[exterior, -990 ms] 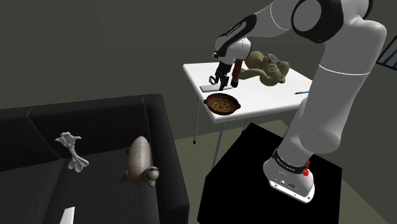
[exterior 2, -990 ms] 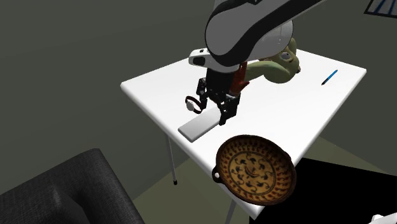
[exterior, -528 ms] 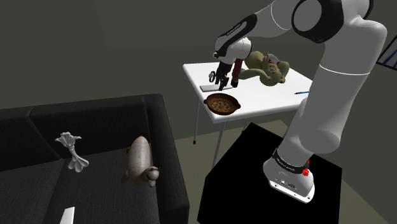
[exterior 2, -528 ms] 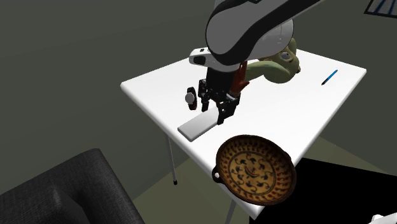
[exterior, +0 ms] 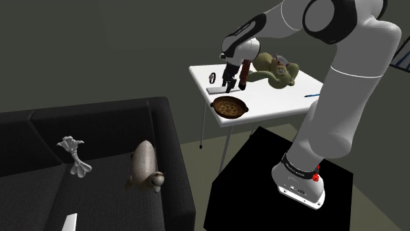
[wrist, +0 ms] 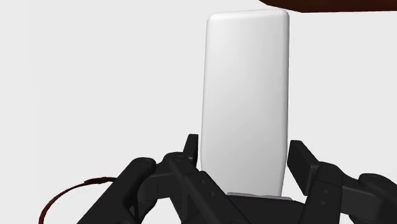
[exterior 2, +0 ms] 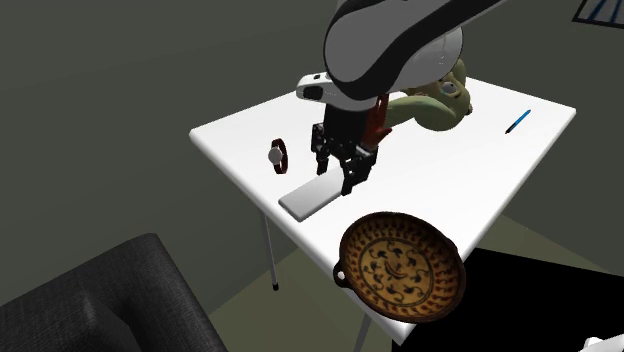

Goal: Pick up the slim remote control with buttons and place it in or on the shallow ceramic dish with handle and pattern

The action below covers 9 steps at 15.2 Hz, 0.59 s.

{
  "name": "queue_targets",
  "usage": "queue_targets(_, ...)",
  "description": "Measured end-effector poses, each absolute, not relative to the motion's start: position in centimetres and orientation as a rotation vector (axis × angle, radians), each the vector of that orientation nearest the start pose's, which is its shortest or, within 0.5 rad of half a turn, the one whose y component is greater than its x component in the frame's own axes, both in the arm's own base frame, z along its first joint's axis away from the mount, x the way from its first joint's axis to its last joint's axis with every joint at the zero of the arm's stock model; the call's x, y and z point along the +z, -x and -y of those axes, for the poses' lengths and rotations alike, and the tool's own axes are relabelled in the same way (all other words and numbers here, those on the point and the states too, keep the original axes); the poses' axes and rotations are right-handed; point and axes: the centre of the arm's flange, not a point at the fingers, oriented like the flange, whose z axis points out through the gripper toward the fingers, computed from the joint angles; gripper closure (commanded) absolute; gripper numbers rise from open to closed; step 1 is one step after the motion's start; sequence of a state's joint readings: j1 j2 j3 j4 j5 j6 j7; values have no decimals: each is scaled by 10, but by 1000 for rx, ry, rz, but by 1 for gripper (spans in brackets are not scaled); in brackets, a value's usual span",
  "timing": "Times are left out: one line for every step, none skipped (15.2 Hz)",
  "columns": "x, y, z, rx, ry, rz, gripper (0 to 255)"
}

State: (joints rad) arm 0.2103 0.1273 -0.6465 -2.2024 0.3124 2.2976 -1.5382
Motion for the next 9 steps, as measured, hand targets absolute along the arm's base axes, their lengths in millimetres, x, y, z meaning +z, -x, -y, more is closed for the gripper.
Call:
queue_targets(340, -496, 221, -199, 2747, 1323, 255)
queue_targets(345, -496, 222, -199, 2747, 1323, 255)
queue_targets(349, -496, 222, -199, 2747, 1323, 255)
queue_targets(354, -497, 221, -199, 2747, 1323, 255)
queue_targets(360, -497, 220, -199, 2747, 1323, 255)
queue_targets(365, -496, 221, -199, 2747, 1323, 255)
queue_targets(370, -496, 220, -199, 2747, 1323, 255)
queue_targets(375, -495, 221, -199, 2747, 1323, 255)
queue_targets(380, -496, 221, -199, 2747, 1323, 255)
